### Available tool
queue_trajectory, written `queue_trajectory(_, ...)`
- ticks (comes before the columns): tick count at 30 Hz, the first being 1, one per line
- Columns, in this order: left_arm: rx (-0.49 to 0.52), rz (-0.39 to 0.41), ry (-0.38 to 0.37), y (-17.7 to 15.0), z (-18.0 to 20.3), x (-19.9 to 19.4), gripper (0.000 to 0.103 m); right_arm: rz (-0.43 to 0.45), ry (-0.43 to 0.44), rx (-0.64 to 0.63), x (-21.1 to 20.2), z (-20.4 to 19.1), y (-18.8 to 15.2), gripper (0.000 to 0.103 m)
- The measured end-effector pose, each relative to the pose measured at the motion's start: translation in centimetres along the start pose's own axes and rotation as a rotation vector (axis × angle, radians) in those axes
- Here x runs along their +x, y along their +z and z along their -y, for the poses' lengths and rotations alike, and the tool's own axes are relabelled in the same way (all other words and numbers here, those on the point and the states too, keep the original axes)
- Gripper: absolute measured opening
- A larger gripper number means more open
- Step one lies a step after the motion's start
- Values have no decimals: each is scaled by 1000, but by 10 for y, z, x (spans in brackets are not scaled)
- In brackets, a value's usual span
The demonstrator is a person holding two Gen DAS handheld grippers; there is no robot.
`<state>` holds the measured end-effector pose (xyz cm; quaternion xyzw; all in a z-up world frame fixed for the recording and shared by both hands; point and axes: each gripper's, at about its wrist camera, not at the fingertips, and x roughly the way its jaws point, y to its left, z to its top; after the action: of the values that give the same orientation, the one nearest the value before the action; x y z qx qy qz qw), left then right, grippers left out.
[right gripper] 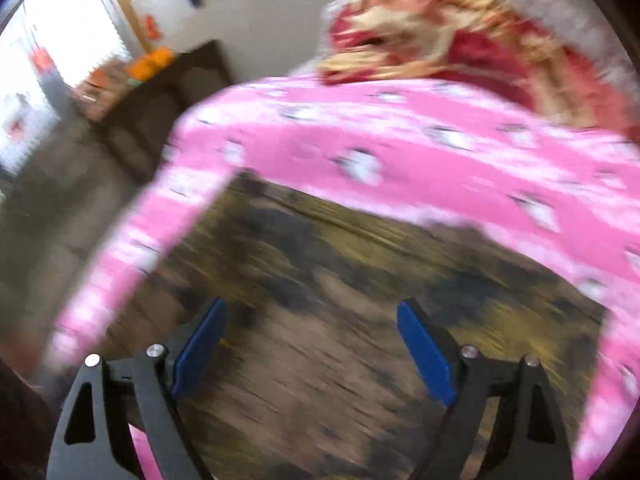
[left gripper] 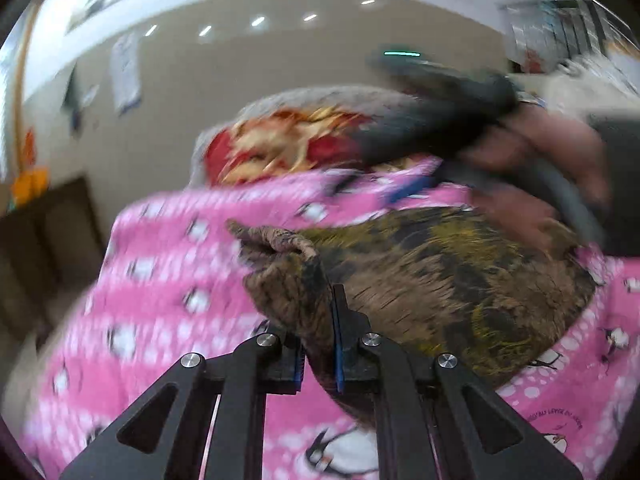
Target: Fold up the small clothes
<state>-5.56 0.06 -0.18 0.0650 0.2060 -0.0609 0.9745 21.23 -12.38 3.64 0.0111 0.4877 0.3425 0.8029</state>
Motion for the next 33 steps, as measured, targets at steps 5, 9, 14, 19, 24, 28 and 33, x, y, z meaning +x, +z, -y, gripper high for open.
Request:
queue_trajectory(5,38,30,-104,14,16,6,0,-86,131,43,47,-7,60,89)
queue_trajectory(9,40,39,-144,20,20,6,0,-138,112,13,75,-18,83,84)
queue_trajectory(14,48,42,-168,21,20,2,0,-229,-47,-10,99,-17,90,51)
queue_trajectory(19,65,38,-200,31,35,6,0,-225,-61,-17,91,-4,87,6)
queue_trajectory(24,106,40,-299,49,64,7,0,-172,-47,-2,45,30,82,5)
queue_trajectory(28,168,14,-414,64,110,16,0,-156,-56,38,1,78,67,5)
queue_trajectory(33,221,-27,-523,69,168,34,0,-168,-86,87,-44,147,37,5)
